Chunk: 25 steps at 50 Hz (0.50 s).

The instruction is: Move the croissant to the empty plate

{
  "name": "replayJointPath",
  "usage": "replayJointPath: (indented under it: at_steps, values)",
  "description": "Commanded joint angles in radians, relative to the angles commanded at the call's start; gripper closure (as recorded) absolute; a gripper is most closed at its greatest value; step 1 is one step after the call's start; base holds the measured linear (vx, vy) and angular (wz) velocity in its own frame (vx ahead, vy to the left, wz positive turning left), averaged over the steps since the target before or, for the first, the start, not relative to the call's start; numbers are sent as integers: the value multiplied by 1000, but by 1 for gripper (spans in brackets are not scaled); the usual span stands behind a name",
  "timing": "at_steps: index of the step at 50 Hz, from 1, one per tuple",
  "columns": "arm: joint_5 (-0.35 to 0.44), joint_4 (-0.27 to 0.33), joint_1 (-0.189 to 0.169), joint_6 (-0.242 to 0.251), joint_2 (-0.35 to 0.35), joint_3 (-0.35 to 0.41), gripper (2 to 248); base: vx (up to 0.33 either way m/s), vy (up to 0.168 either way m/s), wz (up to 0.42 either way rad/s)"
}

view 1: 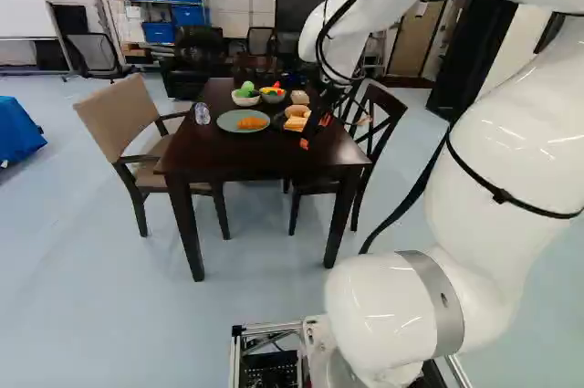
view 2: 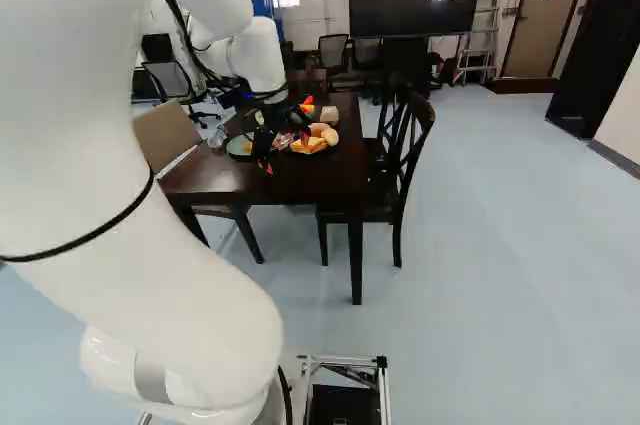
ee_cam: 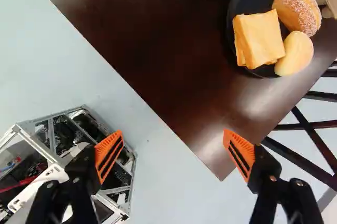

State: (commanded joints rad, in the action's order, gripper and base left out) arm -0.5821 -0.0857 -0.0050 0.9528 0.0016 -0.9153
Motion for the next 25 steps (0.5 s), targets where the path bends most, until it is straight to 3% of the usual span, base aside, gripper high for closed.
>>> replayJointPath:
  at_steps: [25]
  values:
    - [181,11,1,-119,35,103,3,0,0,0]
